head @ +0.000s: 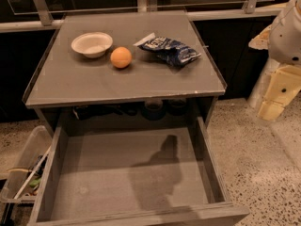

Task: Place blue chip bag into top drawer

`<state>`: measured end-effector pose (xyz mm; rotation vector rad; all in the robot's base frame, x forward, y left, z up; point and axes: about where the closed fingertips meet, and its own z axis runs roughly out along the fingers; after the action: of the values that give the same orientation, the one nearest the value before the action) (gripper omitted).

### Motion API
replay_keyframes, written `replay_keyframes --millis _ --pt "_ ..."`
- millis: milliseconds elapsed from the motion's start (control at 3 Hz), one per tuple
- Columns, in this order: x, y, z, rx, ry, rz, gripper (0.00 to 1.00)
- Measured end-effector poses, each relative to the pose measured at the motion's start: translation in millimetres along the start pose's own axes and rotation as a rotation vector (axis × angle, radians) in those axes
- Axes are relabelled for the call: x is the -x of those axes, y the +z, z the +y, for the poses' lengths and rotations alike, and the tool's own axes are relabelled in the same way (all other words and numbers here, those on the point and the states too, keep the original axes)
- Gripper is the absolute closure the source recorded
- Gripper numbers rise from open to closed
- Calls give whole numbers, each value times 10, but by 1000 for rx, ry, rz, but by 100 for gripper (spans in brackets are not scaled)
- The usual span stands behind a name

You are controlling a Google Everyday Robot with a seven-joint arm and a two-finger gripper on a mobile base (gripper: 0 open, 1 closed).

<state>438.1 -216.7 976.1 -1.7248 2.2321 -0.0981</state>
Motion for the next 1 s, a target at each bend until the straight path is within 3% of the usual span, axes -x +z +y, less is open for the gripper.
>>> replay_keyframes --millis 667,1000 --pt "68 -18 -63 -25 -13 -26 0" --pt "220 33 -161 -82 -20 -64 0"
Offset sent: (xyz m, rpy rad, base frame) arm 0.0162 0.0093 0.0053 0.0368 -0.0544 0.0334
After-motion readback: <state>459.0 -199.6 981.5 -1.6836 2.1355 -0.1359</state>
